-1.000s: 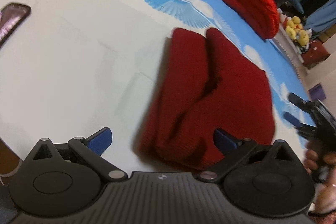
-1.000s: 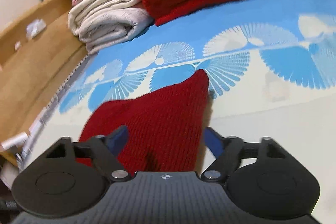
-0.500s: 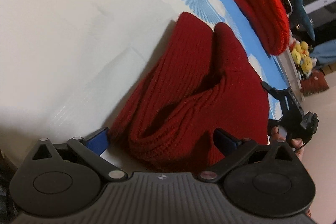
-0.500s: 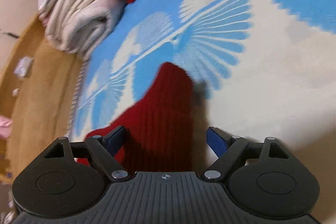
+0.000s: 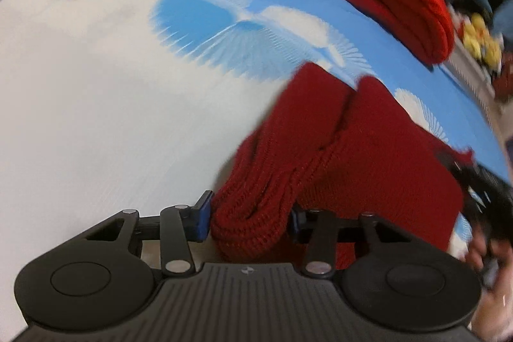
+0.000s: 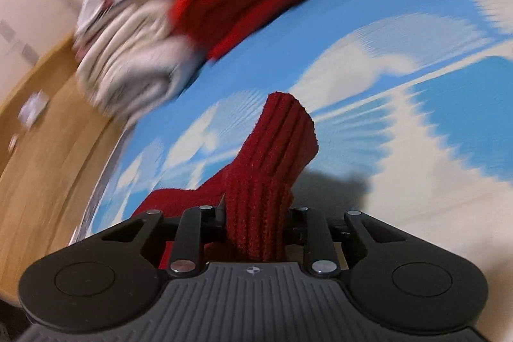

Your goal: Fold small clothes

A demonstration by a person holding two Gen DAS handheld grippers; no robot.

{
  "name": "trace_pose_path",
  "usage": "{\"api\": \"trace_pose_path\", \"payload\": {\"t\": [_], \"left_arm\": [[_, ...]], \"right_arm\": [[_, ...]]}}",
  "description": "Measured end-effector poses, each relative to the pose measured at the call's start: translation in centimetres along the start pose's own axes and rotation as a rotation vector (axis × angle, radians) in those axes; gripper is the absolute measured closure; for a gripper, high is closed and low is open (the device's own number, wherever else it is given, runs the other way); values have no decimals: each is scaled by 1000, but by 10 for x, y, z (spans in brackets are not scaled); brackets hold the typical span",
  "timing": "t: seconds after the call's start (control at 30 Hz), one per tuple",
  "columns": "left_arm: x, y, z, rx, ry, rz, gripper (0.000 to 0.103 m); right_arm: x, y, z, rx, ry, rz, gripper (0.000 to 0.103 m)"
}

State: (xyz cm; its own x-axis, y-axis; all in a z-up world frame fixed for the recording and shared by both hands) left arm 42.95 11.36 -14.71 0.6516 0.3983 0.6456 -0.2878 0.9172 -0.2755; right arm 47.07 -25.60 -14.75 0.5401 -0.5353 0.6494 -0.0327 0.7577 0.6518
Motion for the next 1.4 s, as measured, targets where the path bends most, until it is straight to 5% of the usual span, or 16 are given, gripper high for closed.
{"api": "trace_pose_path", "payload": {"t": [0.17,0.27,0.43,0.5,0.63,0.77,0.87,0.97,1.07,1.17,1.27,1.4], "left_arm": [[65,-108,-82,-36,-11,-257,56],[86,-185,-124,-47,-28,-414,56],[94,-247,-169,-40,-30,-460,51],[97,-249,-175,-31,-30,-448,47],[109,-224,-178,5,-47,-382,17],[115,-190,-158,63,-67,-335,17],[97,-173,-151,102,-11,-403,17],[64,-156,-125,12,-11,-423,17],[40,-138,-88,-102,-57,-374,18],[21,-129,-73,-243,-7,-300,17],[6,-130,-80,-123,-21,-390,29],[17,-108,-82,-110,8,-290,28]], "right_arm": [[14,-71,47,-143,-181,-183,78],[1,-102,73,-208,-209,-304,77],[-19,-87,98,-225,-197,-235,77],[-21,-83,101,-212,-195,-210,76],[-13,-95,102,-213,-179,-230,71],[-10,-99,105,-257,-183,-224,57],[-10,-95,108,-352,-200,-170,44],[-7,-89,112,-441,-230,-80,35],[-2,-87,115,-451,-259,-30,35],[0,-87,105,-450,-228,29,35],[1,-92,89,-456,-194,69,35],[15,-84,86,-474,-201,121,35]]}}
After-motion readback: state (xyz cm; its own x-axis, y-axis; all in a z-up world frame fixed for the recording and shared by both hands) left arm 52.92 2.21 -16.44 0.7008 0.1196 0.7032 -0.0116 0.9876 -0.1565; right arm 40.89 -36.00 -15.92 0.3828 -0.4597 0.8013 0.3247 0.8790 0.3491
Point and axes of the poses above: each gripper's, at about its wrist camera, not at the fingertips, and z roughly against the way its jaws point, y to its left, x to its top, the point moved 2 cm from there along -z, roughly the way its jaws point, and after that the axes turned 13 degrees about -y, right-handed, at the moved point
